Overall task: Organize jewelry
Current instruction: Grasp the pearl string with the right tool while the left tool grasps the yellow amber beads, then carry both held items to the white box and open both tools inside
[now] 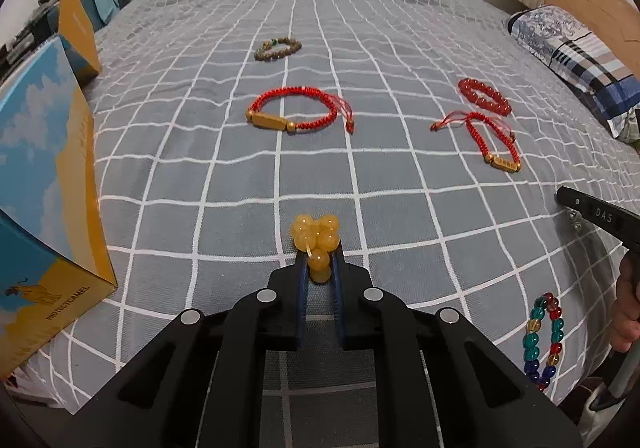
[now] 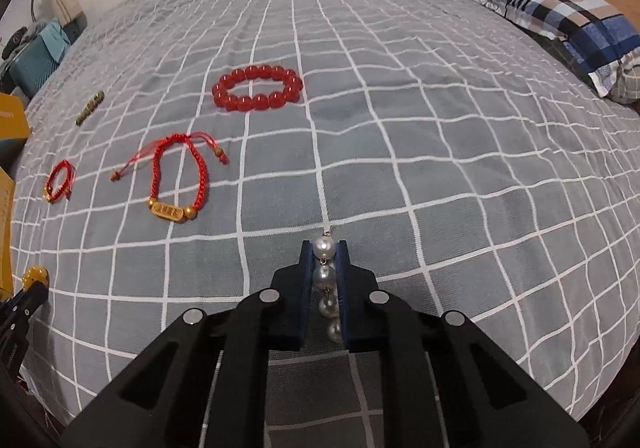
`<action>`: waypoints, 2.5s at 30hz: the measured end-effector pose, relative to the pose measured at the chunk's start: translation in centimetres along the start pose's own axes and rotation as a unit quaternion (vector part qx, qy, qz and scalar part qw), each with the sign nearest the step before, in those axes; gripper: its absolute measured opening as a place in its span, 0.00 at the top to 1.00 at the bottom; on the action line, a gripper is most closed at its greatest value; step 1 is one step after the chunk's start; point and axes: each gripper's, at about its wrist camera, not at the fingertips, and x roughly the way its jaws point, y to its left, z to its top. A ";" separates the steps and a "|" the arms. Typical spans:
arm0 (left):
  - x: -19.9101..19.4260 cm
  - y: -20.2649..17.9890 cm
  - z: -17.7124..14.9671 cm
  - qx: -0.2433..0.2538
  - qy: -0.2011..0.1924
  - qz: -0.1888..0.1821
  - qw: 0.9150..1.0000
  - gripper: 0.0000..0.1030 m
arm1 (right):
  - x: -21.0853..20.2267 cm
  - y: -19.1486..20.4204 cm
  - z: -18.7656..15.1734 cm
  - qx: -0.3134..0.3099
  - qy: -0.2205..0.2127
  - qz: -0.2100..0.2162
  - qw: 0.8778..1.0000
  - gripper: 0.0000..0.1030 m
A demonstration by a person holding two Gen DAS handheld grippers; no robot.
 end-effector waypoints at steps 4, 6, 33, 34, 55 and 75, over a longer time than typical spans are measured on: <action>-0.7 0.0 0.1 -0.001 -0.010 -0.003 1.000 0.90 | -0.8 0.1 0.1 0.003 -0.017 0.005 1.000 0.90; -1.0 0.0 0.2 -0.002 -0.018 -0.006 1.000 0.90 | -1.0 0.0 0.2 0.004 -0.024 0.005 1.000 0.90; -5.9 1.1 2.7 -0.009 -0.078 -0.022 0.997 0.91 | -6.0 4.2 1.7 -0.026 -0.106 -0.001 0.994 0.90; -6.2 1.4 2.9 -0.013 -0.079 -0.021 0.997 0.91 | -6.4 4.7 1.9 -0.030 -0.109 0.000 0.994 0.90; -17.0 17.8 4.0 -0.105 -0.120 0.093 0.983 0.91 | -14.6 27.9 3.7 -0.173 -0.161 0.114 0.965 0.90; -15.7 31.0 -2.4 -0.220 -0.023 0.139 0.965 0.91 | -15.4 47.7 -4.0 -0.297 -0.094 0.182 0.933 0.90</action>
